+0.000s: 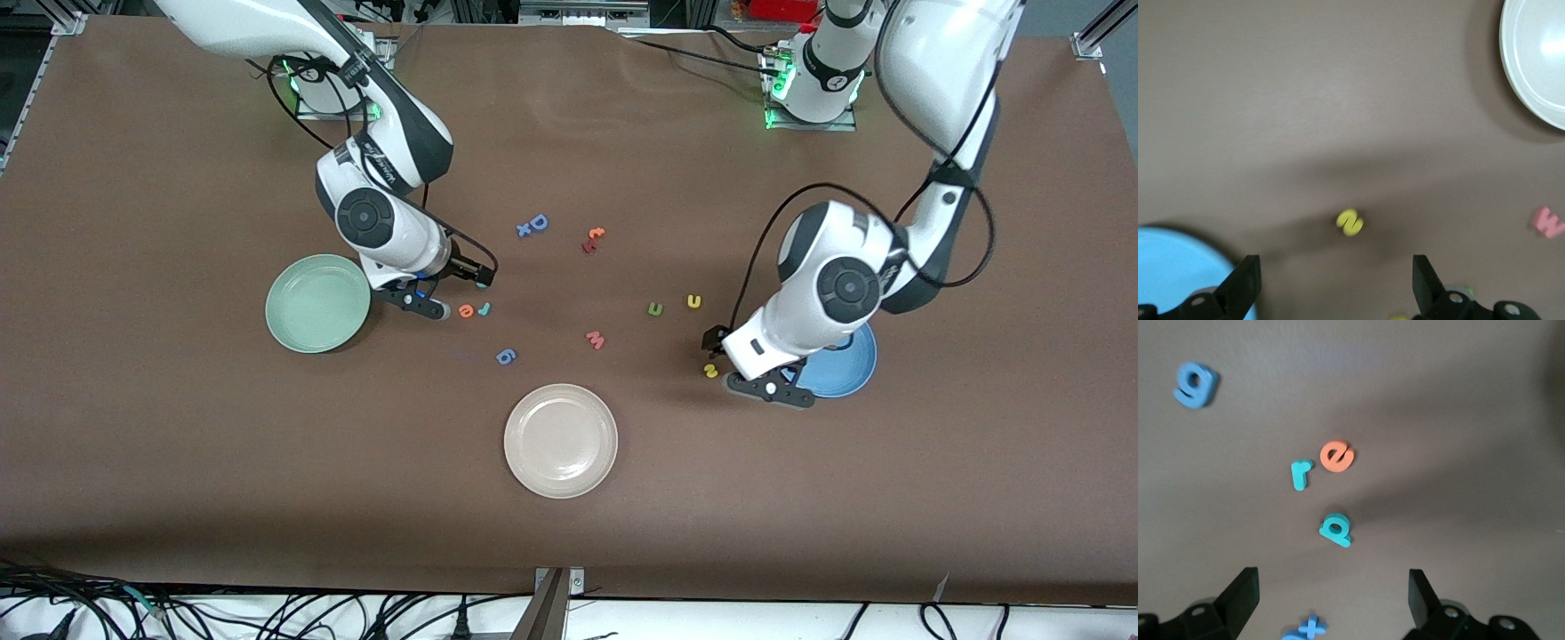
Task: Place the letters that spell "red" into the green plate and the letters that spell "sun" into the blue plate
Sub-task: 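Move the left gripper to the yellow z while the right gripper reaches the cyan p, then grasp the yellow z with the left gripper while the right gripper grasps the cyan p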
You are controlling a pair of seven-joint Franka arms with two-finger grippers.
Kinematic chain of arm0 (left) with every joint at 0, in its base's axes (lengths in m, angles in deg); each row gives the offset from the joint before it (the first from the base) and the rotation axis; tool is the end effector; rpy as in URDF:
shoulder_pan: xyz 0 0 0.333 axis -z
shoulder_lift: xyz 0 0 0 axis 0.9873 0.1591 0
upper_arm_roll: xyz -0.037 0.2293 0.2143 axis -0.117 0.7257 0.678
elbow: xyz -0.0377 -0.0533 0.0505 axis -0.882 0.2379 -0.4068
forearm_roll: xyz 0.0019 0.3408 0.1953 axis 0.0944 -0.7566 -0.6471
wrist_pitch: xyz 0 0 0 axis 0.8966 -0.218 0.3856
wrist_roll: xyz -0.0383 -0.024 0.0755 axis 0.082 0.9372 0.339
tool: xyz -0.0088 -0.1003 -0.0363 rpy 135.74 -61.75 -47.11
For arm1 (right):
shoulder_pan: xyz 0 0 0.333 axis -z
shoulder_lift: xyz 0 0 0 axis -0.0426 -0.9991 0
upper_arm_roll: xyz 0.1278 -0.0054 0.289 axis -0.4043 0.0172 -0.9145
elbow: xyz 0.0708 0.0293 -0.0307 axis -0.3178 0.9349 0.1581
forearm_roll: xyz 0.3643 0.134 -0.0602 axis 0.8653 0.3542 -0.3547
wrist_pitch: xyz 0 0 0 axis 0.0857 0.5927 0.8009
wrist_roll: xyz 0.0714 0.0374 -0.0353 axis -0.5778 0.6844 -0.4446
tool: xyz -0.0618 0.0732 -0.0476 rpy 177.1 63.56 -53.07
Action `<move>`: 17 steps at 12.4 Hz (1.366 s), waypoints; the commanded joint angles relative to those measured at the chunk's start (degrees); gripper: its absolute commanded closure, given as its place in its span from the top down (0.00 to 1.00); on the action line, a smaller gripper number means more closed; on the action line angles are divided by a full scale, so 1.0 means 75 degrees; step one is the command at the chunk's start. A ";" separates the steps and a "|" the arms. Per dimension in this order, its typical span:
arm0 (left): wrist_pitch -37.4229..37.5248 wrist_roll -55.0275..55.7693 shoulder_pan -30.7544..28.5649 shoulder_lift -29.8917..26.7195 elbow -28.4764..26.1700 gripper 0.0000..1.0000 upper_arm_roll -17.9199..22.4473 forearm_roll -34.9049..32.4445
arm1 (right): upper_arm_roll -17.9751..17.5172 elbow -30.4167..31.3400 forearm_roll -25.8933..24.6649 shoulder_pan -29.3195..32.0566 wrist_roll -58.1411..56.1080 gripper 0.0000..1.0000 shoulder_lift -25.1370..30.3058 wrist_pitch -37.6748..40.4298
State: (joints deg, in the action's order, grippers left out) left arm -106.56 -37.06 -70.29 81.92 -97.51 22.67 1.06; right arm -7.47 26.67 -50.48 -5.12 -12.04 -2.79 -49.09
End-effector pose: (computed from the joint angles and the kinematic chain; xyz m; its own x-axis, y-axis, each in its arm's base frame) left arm 0.6439 -0.2364 0.2663 0.9768 -0.2141 0.0005 -0.2131 -0.9721 0.0976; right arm 0.5007 0.3182 0.2421 0.9130 -0.3402 -0.2252 -0.3607 -0.9310 -0.0560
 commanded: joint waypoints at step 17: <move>-0.1608 -0.0136 0.0198 0.1140 -0.0488 0.12 0.0028 -0.0619 | 0.0126 0.0447 -0.2489 -0.0439 0.0050 0.40 -0.1004 -0.1671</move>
State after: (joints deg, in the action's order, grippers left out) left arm -117.39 -37.47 -69.37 89.14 -101.43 22.49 -2.04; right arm -6.37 29.50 -68.06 -8.53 -12.05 -10.08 -60.61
